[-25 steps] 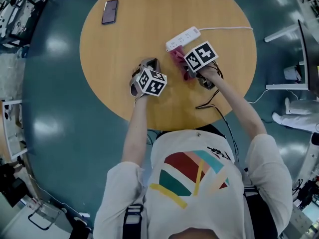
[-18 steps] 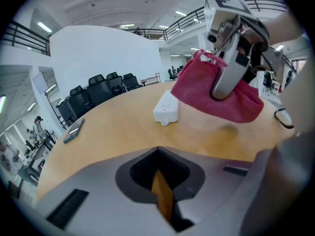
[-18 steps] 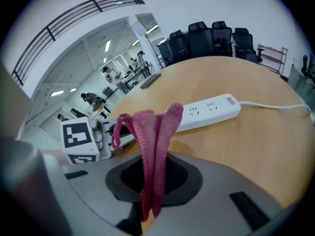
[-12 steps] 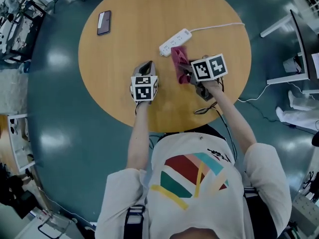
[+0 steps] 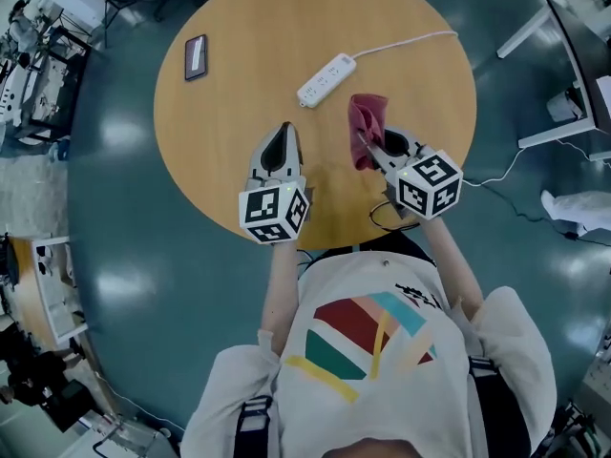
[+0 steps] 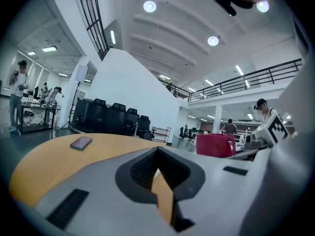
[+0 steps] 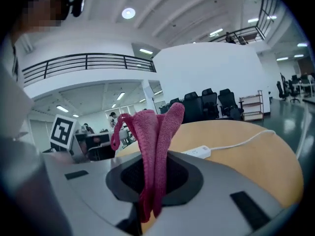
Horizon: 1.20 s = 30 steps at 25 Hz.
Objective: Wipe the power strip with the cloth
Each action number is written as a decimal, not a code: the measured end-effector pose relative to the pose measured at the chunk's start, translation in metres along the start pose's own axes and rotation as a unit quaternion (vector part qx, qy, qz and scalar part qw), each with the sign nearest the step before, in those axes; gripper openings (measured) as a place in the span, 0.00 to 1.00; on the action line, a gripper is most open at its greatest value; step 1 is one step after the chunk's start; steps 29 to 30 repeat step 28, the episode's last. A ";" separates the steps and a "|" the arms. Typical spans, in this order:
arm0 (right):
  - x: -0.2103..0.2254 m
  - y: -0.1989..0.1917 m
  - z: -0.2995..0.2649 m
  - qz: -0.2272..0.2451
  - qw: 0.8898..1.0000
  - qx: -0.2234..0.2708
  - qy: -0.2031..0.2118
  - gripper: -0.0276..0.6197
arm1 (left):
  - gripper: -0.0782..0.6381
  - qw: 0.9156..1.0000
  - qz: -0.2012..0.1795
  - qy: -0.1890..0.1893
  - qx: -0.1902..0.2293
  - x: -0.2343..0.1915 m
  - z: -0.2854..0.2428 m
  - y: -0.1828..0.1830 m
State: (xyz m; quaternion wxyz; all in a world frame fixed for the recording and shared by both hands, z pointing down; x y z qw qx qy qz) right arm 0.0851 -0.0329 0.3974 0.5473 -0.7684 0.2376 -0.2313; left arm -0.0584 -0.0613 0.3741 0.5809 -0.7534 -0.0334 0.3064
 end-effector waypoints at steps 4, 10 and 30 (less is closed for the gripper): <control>-0.016 -0.009 0.023 0.015 1.000 0.007 -0.014 0.10 | 0.16 1.000 -0.027 -0.010 0.008 0.020 0.014 0.002; -0.021 -0.018 0.039 0.047 0.999 0.000 -0.025 0.10 | 0.16 0.999 -0.039 -0.013 -0.015 0.029 0.018 -0.021; -0.030 -0.011 0.055 0.125 0.992 -0.031 -0.003 0.10 | 0.16 0.996 -0.079 -0.017 -0.023 0.057 0.052 -0.013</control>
Point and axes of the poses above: the fingertips, and each gripper's own axes: z backward along the fingers, x to its right, y out of its top, the point moved 2 cm from there along z, backward along the fingers, and after that the axes turned 11 degrees about z, right-handed, at the moved point
